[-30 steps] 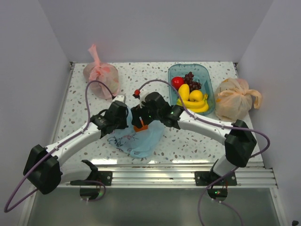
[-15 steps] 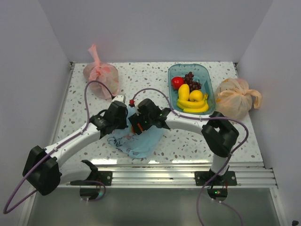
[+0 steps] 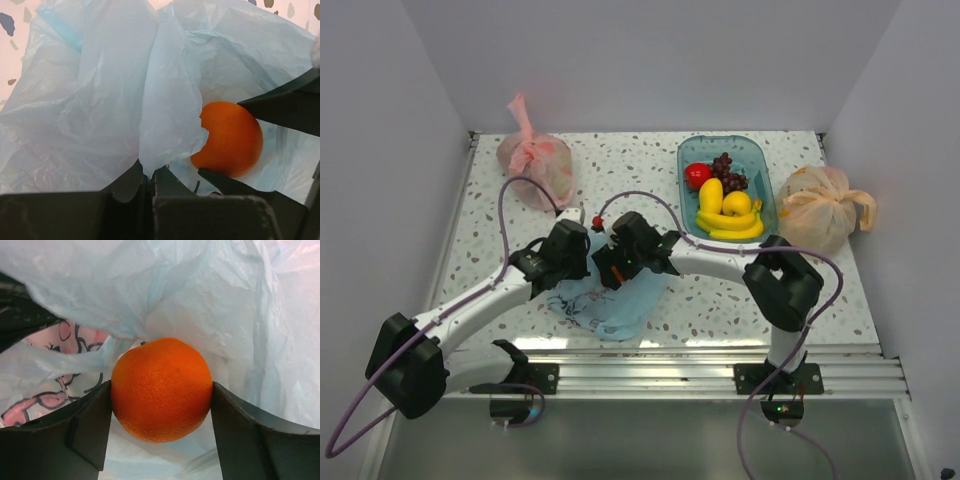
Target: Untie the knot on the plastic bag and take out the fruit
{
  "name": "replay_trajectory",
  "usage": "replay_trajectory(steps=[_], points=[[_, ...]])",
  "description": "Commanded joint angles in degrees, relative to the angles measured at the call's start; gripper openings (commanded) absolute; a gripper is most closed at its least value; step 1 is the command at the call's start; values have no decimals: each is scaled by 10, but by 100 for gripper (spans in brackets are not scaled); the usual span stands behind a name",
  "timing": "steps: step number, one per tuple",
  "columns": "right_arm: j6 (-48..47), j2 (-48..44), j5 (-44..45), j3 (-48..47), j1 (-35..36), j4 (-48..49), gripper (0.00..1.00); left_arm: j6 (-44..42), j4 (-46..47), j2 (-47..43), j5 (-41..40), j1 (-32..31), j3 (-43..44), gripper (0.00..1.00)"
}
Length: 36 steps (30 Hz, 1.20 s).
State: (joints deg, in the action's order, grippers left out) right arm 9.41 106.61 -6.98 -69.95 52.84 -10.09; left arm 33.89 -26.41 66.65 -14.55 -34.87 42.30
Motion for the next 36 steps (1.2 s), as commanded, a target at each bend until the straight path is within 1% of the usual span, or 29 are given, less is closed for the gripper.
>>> replay_trajectory(steps=[1,3,4,5,9,13,16,17,18,19,20,22,23,25,29,33,35,36], points=[[-12,-64,-11,6,0,5,66,6,7,-21,-13,4,0,1],[-16,-96,-2,5,0,-12,58,4,3,-22,-18,4,-1,1],[-18,-108,0,4,0,-17,52,3,3,-24,-20,3,-1,1],[-19,-119,4,3,-1,-21,49,1,2,-26,-21,3,-1,2],[-26,-175,13,-13,-3,-55,48,-1,1,-30,-24,3,-6,1],[-37,-240,41,-25,-19,-71,48,-2,1,-34,-25,3,-13,1],[-39,-261,69,-37,-59,-85,48,-7,3,-37,-19,4,-13,1],[-36,-269,83,-38,-93,-87,48,-9,4,-39,-15,3,-13,1],[-34,-272,97,-40,-112,-91,48,-13,9,-41,-7,3,-13,1],[-32,-270,129,-41,-130,-94,48,-16,11,-44,-1,3,-13,2],[-32,-264,141,-43,-164,-96,48,-24,14,-46,6,3,-13,2],[-22,-250,146,-44,-201,-94,48,-33,18,-50,29,3,-13,2],[-17,-242,141,-45,-235,-94,49,-40,21,-50,39,3,-14,2],[0,-207,133,-47,-272,-89,49,-49,30,-54,65,3,-20,2],[34,-143,111,-47,-312,-63,50,-54,49,-64,98,2,-36,4],[61,-83,78,-62,-332,-42,52,-62,60,-73,128,2,-44,5],[63,-53,73,-72,-334,-49,61,-68,60,-77,135,2,-45,6],[63,-47,72,-84,-334,-65,67,-71,59,-78,142,2,-45,6]])
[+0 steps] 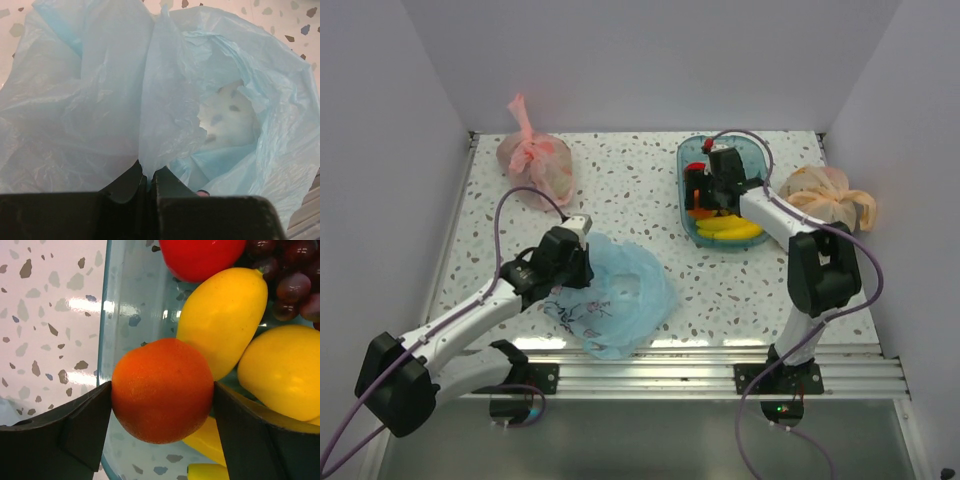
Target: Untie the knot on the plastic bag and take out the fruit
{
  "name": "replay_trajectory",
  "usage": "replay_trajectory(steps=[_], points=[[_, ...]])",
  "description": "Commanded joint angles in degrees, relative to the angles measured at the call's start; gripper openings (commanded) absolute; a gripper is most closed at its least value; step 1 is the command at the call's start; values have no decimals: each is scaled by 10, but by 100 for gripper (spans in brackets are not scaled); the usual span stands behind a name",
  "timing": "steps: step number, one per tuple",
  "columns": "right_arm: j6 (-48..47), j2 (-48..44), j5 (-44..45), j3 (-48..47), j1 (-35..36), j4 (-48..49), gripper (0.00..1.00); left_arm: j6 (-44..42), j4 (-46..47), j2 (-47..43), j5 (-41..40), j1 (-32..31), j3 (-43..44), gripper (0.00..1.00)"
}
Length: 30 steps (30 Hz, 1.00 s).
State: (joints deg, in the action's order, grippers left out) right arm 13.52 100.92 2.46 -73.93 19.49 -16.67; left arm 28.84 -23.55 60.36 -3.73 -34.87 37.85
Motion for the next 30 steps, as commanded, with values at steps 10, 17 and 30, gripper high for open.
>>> replay_trajectory(steps=[10,17,30], points=[[6,-96,0,-28,-1,-31,99,-37,19,-51,47,2,19,38],[-2,-237,66,-28,0,-93,99,-26,-46,-67,-54,2,100,91],[6,-562,212,43,-1,-187,99,-5,-163,-165,-296,3,257,100]])
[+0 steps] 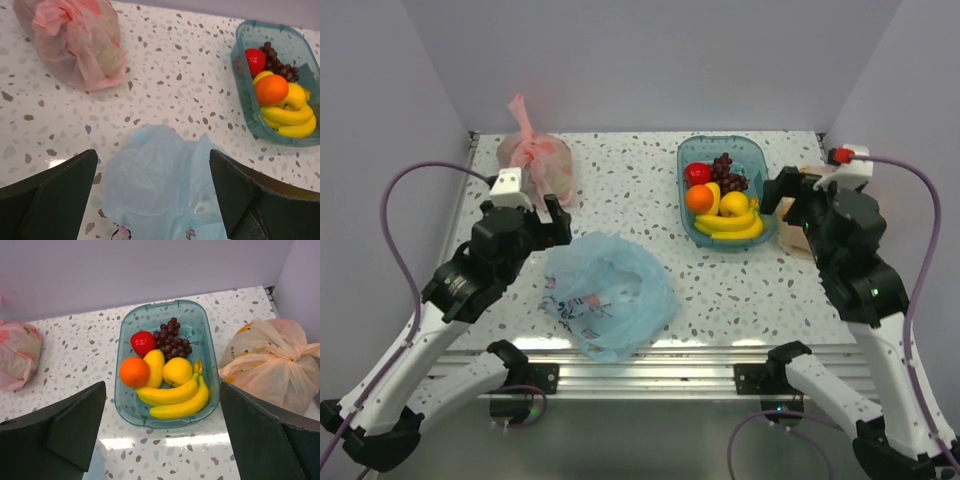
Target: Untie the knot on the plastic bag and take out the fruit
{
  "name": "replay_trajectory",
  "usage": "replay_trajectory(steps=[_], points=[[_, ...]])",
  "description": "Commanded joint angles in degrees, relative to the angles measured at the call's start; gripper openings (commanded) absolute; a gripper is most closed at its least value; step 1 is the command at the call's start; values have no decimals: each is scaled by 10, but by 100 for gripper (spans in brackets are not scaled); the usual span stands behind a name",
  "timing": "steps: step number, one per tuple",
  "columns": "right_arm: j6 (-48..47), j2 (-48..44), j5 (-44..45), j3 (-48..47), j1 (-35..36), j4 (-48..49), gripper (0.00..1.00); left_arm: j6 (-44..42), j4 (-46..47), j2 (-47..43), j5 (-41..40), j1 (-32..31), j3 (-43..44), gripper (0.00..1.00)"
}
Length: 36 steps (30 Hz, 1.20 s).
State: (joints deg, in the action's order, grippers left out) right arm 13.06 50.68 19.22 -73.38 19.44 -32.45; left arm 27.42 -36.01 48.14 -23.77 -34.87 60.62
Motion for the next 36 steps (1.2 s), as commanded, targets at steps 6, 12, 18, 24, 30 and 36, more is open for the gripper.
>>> replay_trajectory(steps=[6,12,18,24,30,36], points=[[-7,-217,48,148,0,1,99,-13,-42,-146,-194,3,-2,100],[-8,-288,49,210,0,12,99,-2,-51,-230,-238,2,-45,100],[-13,-334,41,268,0,39,99,6,-42,-314,-259,2,-103,100],[-23,-378,35,301,0,64,99,25,-46,-345,-276,2,-138,100],[-31,-390,25,308,0,68,99,43,-55,-334,-276,2,-141,100],[-30,-387,23,310,0,73,99,47,-51,-327,-276,2,-143,100]])
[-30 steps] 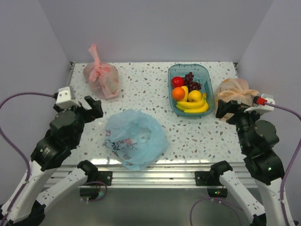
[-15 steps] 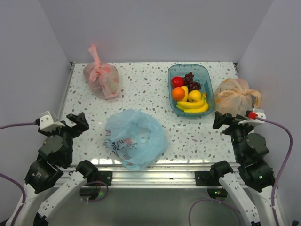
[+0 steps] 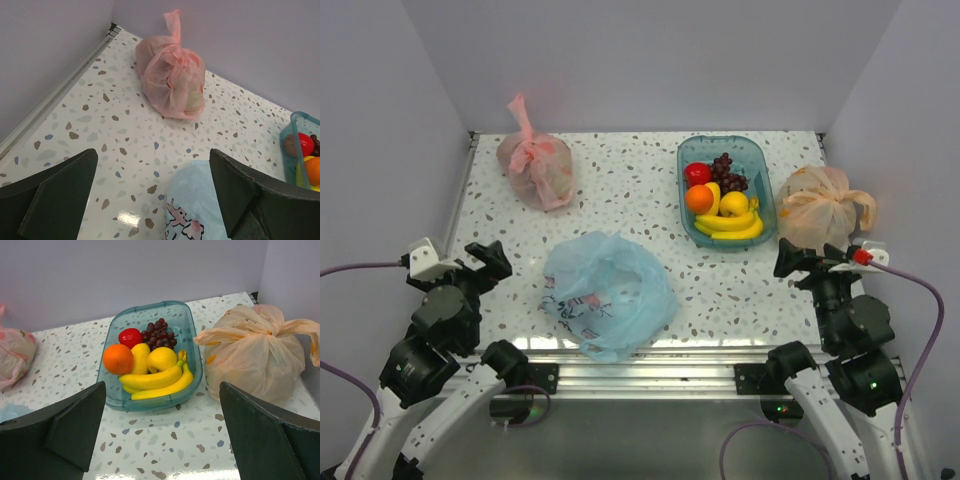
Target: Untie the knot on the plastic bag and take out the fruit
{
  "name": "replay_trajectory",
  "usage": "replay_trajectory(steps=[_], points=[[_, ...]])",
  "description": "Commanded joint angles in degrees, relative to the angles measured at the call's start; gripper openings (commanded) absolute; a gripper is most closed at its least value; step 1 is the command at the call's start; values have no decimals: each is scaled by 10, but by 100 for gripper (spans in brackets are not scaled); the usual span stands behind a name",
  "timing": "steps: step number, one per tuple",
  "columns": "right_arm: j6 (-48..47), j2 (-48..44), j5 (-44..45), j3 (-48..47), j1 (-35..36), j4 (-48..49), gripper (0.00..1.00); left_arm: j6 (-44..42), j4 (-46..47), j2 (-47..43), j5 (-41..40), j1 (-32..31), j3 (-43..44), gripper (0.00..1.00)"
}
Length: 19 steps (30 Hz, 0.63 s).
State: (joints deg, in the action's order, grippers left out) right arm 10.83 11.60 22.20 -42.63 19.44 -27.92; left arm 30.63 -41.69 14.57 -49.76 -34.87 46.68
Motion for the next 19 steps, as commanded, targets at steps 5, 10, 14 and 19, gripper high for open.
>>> replay_trajectory(steps=[5,10,14,19], points=[[-5,9,-8,3,1,25,99,20,5,8,-15,2,-9,100],[-5,16,-6,1,1,23,99,20,4,3,-16,2,-11,100],[-15,22,-27,-1,1,27,99,20,3,-1,-19,2,-12,100],[-18,26,-40,3,1,38,99,19,4,3,-13,2,-14,100]])
